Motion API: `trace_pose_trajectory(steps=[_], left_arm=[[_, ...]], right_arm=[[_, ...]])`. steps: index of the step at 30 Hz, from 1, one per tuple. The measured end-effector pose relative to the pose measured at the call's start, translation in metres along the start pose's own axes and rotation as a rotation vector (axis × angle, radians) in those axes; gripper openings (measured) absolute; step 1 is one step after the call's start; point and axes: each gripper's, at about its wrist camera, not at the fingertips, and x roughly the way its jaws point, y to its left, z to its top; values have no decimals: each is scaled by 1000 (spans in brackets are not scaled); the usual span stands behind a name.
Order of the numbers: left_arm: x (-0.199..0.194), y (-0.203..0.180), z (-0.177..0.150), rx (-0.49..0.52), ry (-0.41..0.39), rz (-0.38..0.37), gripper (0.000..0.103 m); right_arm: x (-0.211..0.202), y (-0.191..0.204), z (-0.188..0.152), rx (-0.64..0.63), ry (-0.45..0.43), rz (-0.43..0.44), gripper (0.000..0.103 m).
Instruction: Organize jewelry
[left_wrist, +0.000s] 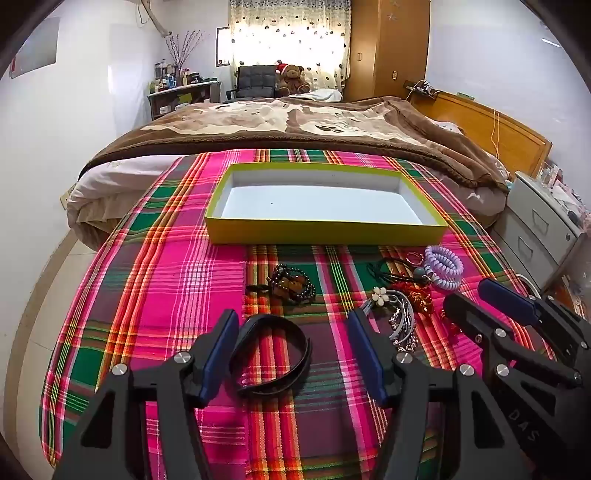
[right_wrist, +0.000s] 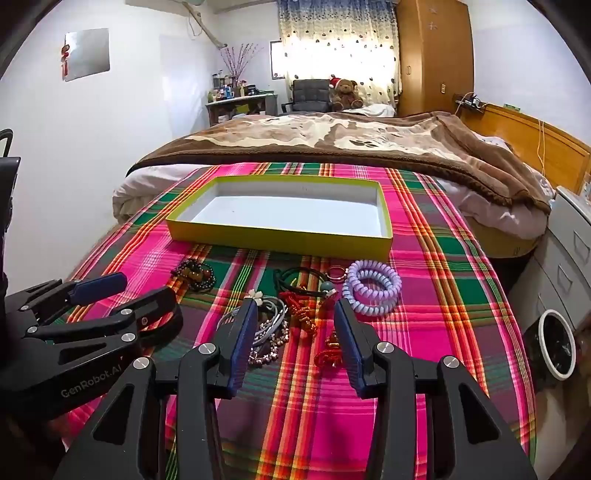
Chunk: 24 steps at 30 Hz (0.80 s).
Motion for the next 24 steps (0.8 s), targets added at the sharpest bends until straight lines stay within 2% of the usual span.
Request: trace_pose_trajectory(steps=[10, 24], left_arm=[[-1, -6, -2, 1, 7, 22, 63], [-6, 5, 2, -18, -4, 24, 63]], right_arm=[[0, -1, 2, 2, 7, -1, 44], [-2, -3, 1, 29, 6, -20, 44]])
